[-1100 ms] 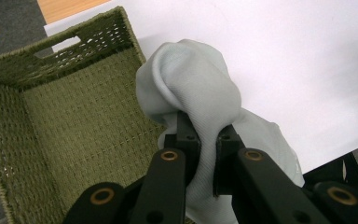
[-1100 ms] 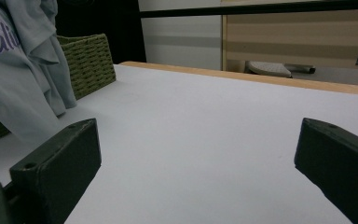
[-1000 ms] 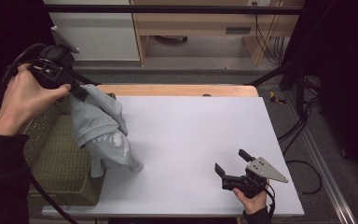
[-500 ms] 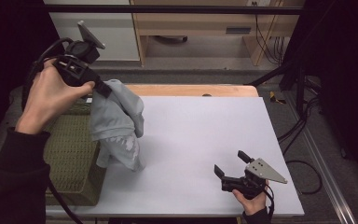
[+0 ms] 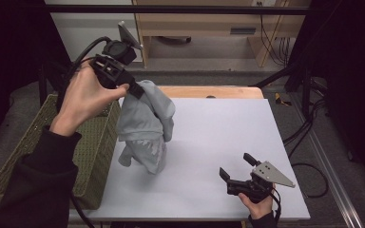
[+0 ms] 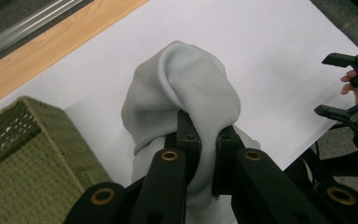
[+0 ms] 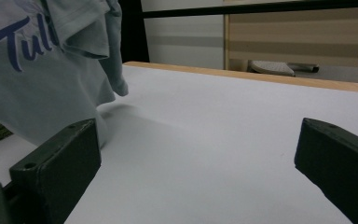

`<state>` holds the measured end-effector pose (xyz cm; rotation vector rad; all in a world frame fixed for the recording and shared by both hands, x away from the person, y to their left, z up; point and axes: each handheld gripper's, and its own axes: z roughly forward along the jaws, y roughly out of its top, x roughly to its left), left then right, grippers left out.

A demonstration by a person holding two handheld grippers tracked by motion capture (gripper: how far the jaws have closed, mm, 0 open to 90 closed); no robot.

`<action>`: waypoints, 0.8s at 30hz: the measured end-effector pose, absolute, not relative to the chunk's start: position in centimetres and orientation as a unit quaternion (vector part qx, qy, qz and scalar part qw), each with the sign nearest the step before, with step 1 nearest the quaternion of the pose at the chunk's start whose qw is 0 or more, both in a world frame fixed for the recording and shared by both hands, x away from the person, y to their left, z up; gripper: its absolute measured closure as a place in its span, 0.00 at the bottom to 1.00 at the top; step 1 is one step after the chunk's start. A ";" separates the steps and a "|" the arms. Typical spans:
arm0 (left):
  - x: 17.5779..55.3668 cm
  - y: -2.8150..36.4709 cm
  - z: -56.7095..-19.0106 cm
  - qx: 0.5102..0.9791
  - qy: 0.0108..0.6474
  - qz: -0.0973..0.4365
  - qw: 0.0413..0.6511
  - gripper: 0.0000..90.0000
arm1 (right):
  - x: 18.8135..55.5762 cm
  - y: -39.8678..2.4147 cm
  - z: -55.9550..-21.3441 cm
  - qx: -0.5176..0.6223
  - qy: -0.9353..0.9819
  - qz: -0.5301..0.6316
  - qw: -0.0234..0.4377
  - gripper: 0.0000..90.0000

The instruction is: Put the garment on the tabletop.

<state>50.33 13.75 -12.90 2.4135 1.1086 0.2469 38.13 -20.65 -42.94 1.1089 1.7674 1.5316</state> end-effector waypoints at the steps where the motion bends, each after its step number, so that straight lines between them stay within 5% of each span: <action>1: 50.3 13.4 -12.9 0.881 0.401 0.087 0.235 0.94 | 38.1 -20.6 -42.9 0.412 0.656 0.569 0.276 0.01; 24: 51.9 7.1 -17.0 0.899 0.358 0.077 0.239 0.94 | 38.0 -20.7 -42.7 0.406 0.654 0.576 0.276 0.01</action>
